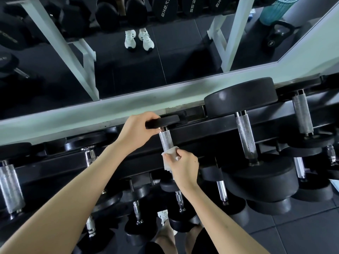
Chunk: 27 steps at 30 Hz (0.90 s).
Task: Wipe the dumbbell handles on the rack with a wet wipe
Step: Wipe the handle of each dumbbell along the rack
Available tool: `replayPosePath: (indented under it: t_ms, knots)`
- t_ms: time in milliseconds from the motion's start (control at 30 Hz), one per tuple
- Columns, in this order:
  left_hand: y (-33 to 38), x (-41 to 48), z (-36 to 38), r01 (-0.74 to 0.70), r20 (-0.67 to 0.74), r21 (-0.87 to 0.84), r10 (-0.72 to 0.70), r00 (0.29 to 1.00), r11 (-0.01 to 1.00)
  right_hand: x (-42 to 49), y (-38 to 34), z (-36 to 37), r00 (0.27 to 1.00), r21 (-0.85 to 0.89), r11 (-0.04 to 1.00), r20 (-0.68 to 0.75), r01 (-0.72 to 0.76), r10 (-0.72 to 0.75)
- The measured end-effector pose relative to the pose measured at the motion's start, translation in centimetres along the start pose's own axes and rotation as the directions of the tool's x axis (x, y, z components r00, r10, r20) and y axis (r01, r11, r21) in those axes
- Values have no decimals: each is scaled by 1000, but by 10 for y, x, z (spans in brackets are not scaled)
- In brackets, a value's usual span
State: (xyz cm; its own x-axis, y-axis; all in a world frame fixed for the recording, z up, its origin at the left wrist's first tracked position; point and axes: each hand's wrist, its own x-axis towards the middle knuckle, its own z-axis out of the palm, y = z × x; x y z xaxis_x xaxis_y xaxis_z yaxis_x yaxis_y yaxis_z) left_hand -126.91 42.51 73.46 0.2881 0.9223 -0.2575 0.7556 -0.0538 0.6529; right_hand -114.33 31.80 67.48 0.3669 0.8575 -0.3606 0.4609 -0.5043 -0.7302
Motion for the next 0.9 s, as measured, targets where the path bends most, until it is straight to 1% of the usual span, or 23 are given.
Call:
replayPosePath:
  t_ms: [67, 133, 267, 433, 533, 667, 767, 833, 900]
  knots:
    - [-3, -3, -1, 29, -7, -33, -29, 1000, 999, 0, -6, 5, 1000, 66, 998, -2, -7, 7]
    - [-4, -4, 0, 56, -25, -100, -59, 998, 993, 10, -19, 9, 1000, 136, 991, 1, 2, -2]
    - [-4, 0, 5, 113, -87, -216, -134, 987, 970, 44, -47, 14, 999, 198, 979, 13, -46, 44]
    - [-3, 1, 6, 142, -99, -270, -174, 980, 952, 25, -23, 2, 995, 243, 970, 99, -1, -23]
    - [-2, 0, 5, 146, -94, -280, -179, 979, 949, 14, -17, -5, 994, 219, 975, 109, -25, 1]
    - [1, -2, 8, 151, -116, -295, -192, 975, 944, 30, -40, 0, 996, 143, 986, 43, -83, 78]
    - [2, -1, 11, 153, -133, -294, -199, 971, 944, 45, -54, 4, 998, 102, 992, 18, -68, 67]
    - [0, -1, 11, 150, -131, -301, -197, 972, 942, 50, -51, 4, 998, 138, 989, 41, -49, 44]
    - [-2, -1, 10, 152, -125, -305, -197, 972, 940, 48, -42, 1, 995, 163, 986, 99, -39, 23]
